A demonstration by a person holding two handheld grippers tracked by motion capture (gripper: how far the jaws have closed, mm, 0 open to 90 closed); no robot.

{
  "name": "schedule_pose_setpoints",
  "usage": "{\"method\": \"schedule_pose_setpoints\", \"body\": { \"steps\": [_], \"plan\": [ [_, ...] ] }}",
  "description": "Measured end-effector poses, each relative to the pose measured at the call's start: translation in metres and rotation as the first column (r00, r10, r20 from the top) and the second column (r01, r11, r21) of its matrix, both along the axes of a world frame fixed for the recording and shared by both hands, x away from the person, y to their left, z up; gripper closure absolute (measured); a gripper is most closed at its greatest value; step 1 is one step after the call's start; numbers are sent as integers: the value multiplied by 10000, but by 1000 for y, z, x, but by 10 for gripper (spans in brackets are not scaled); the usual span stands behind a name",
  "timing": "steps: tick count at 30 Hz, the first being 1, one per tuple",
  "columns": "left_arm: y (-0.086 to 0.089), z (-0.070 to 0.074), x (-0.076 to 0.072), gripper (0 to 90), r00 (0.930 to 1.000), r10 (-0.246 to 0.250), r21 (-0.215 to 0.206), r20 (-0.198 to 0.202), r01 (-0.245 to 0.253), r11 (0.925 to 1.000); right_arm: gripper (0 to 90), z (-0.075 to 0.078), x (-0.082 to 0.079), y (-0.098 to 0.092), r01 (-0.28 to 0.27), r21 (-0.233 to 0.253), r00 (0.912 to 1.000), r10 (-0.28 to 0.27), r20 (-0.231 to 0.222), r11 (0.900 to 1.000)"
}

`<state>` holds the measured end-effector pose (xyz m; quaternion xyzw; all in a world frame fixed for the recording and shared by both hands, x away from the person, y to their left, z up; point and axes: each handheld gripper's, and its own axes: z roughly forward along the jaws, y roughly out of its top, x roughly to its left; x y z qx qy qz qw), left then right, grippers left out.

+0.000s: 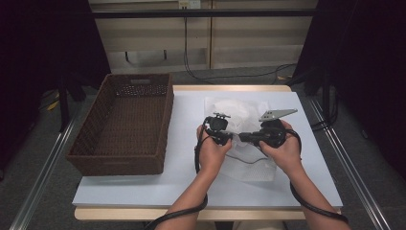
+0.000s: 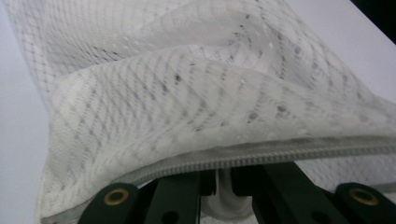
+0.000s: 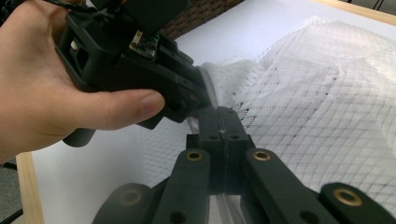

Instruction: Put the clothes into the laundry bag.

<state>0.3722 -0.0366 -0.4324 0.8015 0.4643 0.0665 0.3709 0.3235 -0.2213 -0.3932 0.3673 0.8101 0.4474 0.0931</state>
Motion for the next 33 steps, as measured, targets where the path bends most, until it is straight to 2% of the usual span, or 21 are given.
{"method": "schedule_pose_setpoints", "body": {
  "steps": [4,6,11,17,22,28,33],
  "plan": [
    [0,-2,2,835,9998,74,59,199,-75,10000,900,0,-1,2,7,-45,10000,-7,-3,10000],
    [-1,-3,3,831,9999,63,-58,141,-62,10000,900,0,-1,2,-27,-39,10000,27,-6,10000],
    [-3,-9,4,792,9998,-206,-4,-21,206,9998,900,-1,0,2,-13,-43,10000,13,-43,10000],
    [1,-11,2,597,9984,-508,178,-240,513,9985,900,-2,1,2,2,-79,10000,-3,-50,10000],
    [5,-11,-2,483,9956,-757,290,-546,774,9966,900,-4,1,2,-14,-111,9999,12,-125,9999],
    [9,-8,-8,417,9934,-1032,424,-508,1053,9935,900,-6,2,4,-47,-216,9999,43,-159,9998],
    [11,-6,-11,368,9915,-1138,259,-625,1156,9930,900,-7,2,4,-30,-193,9998,27,-175,9998]
  ]
}}
